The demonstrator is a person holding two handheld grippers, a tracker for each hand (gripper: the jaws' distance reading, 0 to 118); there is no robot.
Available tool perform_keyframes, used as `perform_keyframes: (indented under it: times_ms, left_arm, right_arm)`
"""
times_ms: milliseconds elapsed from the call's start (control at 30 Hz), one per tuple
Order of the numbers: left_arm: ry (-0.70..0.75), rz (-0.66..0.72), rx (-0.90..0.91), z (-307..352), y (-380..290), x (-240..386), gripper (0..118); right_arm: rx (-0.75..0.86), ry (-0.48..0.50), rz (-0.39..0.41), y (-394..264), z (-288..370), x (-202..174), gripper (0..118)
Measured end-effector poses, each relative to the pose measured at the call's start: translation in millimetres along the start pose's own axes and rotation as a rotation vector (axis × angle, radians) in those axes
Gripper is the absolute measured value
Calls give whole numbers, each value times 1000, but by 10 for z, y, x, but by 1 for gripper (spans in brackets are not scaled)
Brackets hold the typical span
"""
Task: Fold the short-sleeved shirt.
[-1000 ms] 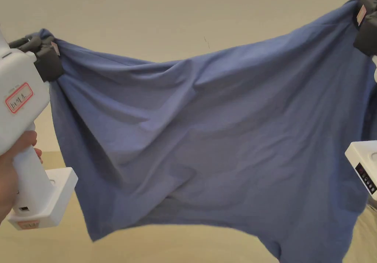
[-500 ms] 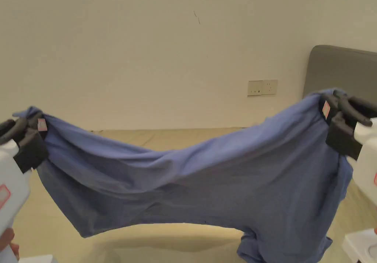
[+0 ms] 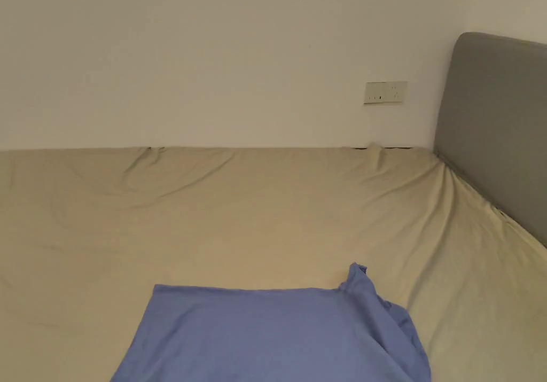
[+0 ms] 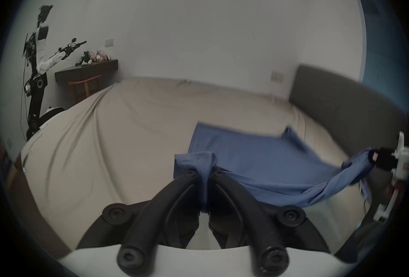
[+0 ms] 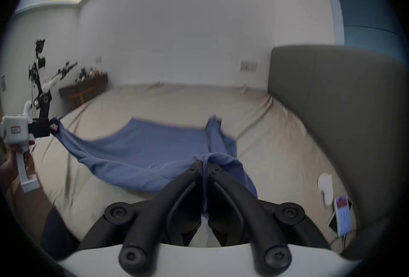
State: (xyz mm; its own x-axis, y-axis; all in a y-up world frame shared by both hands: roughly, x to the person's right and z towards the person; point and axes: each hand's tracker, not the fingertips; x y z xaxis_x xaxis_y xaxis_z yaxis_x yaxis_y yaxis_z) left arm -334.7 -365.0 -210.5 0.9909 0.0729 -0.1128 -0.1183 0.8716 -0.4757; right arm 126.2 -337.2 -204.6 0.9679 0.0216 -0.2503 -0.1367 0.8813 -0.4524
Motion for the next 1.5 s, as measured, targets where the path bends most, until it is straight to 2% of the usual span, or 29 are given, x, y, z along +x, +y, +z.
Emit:
perform_keyframes:
  times_ms: [200,233,367,500,633,667,700,733,767,800,933,967,1000,1033,1067,1100,1133,1200,1267,1333,1500]
  left_arm:
    - [8,-138,-267,38,-575,-75,5]
    - [2,-170,-317,-24,-662,-91,5]
    - [-6,-251,-496,-369,-945,-149,5]
    - [-9,-297,-663,-693,-1084,-165,5]
    - [-3,-275,-651,-743,-977,-199,6]
    - [0,-248,-618,-696,-927,-204,15]
    - [7,-233,-567,-617,-838,-211,35]
    - [24,-210,-500,-465,-729,-220,70]
    - [31,-172,-410,-322,-636,-228,107]
    - [34,-138,-333,-183,-558,-233,116]
    - [30,22,-55,316,-280,-221,117]
    - [39,44,-7,397,-243,-218,116]
    - [29,61,37,454,-207,-218,109]
    - [8,69,69,530,-167,-229,94]
    - [1,80,90,584,-138,-233,53]
    - [17,87,112,647,-105,-237,15]
    - [47,94,124,641,-85,-248,3]
    - [53,128,137,688,-52,-323,1]
    - [-16,170,84,656,-12,-449,0]
    - [12,153,51,615,-22,-504,0]
    - [-41,50,-284,103,-234,-619,0]
  right_arm:
    - [-318,84,10,-664,-14,-78,4]
    - [-364,85,28,-756,-93,-98,4]
    - [-566,129,17,-1046,-500,-64,4]
    - [-653,99,85,-1213,-767,-91,4]
    - [-643,98,65,-1162,-727,-56,6]
    - [-633,100,47,-1134,-690,-24,24]
    - [-611,99,24,-1092,-610,-1,57]
    - [-578,97,-2,-1042,-528,23,97]
    - [-536,73,-11,-992,-432,50,118]
    - [-466,61,-25,-931,-315,75,118]
    - [-231,-34,-96,-637,50,131,118]
    - [-181,-44,-111,-571,131,131,115]
    - [-135,-46,-128,-518,202,147,107]
    - [-85,-38,-148,-475,274,171,92]
    - [-49,-21,-163,-441,333,192,53]
    - [-27,-12,-181,-386,374,178,24]
    - [-4,-16,-193,-365,406,180,12]
    - [42,-51,-193,-353,478,174,11]
    - [25,-35,-178,-229,515,82,9]
    - [24,-33,-180,-235,547,70,9]
    - [-18,-30,-187,-244,495,67,9]
